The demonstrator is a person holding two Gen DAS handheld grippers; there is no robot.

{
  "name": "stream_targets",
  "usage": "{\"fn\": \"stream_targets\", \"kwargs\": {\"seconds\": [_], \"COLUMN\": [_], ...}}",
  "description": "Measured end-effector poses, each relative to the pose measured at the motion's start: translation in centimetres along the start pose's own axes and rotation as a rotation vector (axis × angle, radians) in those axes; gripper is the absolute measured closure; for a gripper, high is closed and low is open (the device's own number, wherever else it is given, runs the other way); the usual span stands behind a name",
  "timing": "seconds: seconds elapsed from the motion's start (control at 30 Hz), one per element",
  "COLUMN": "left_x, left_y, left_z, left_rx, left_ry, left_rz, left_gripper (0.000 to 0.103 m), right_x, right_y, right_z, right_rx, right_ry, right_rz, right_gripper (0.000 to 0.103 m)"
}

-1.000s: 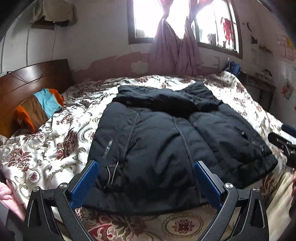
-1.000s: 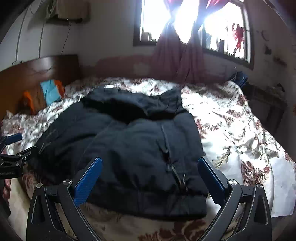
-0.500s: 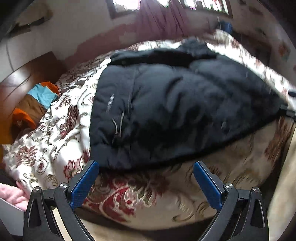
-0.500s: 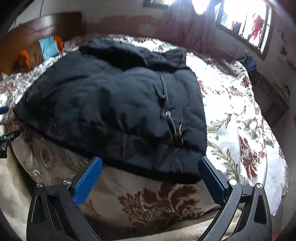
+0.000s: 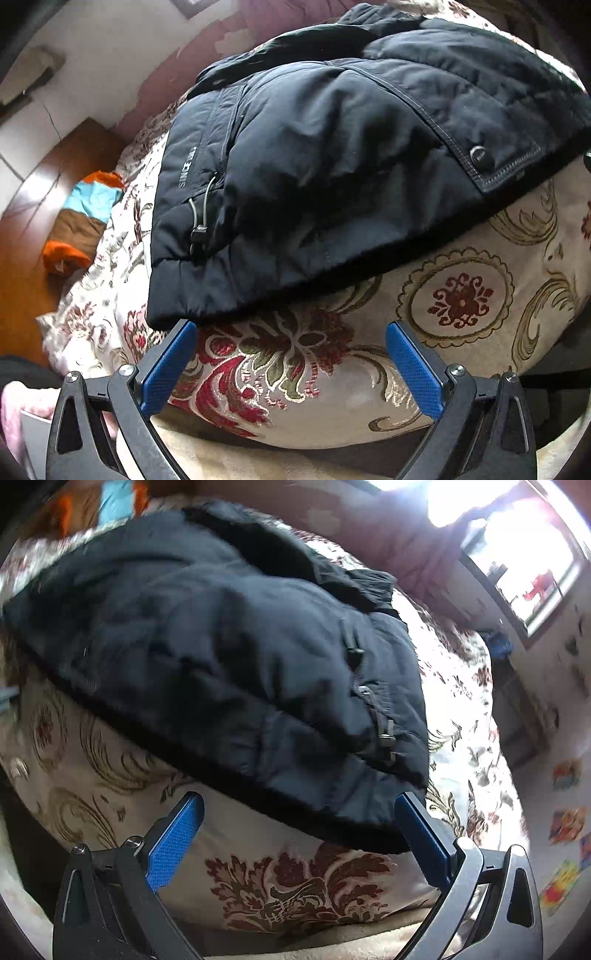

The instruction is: Fold large clothes

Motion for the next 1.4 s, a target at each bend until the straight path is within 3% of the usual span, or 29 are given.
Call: {"fn": "stream_targets", "kwargs": {"seconds": [0.23,0.43,0.57,0.93,1.03,1.17,1.3,1.4], "left_x": [-1.4,-1.7,-1.5,0.3,0.1,0.2,0.6,1.5], "left_y": [0.2,-0.4,-1.0,0.3,0.3,0.0,-0.4,-0.7], "left_z": [0.0,0.2,0.1,0.7,0.7,0.7,0.7,0.6], "left_rx": [0.005,0.009,0.028,-0.100,-0.107,-0.097,-0.081,-0.070], "left_ry": [-0.055,-0.064,-0.061,0.050,0.054,0.043,0.072,0.113], "left_rz": [0.042,0.078,0.094,0.008,-0.013,-0.005,-0.008,-0.032], "left_gripper": [0.000,0.000,0.000,0.000,0.000,0.000,0.000,0.000], "right_x": [3.6,5.0,4.2,1.4,0.4,0.2,0.8,3.6], "right_y": [-0.1,-1.1,-1.8,3.0,1.9,1.7,1.6,0.4], "right_z": [0.7,1.4,2.1,1.2,0.8,0.3,-0.2,-0.8], "right_rx": [-0.063,-0.113,-0.155,-0.438,-0.415,-0.393,-0.293,-0.215], "right_ry": [0.158,0.188,0.119,-0.162,-0.192,-0.125,-0.011,0.157], "right_rz": [-0.112,-0.152,-0.127,-0.027,0.008,0.045,0.101,0.076], "right_gripper": [0.002,0.002,0.002,0.002,0.002,0.002,0.002,0.002]}}
Point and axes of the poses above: each gripper's, at about its wrist camera, not at the fingertips, and y roughly against the way its jaws point, x to its left, z to its top, the point moved 1 cm from there along -y, roughly the way its jaws point, and after that the axes turned 10 degrees about -x, right-handed, at the moved point
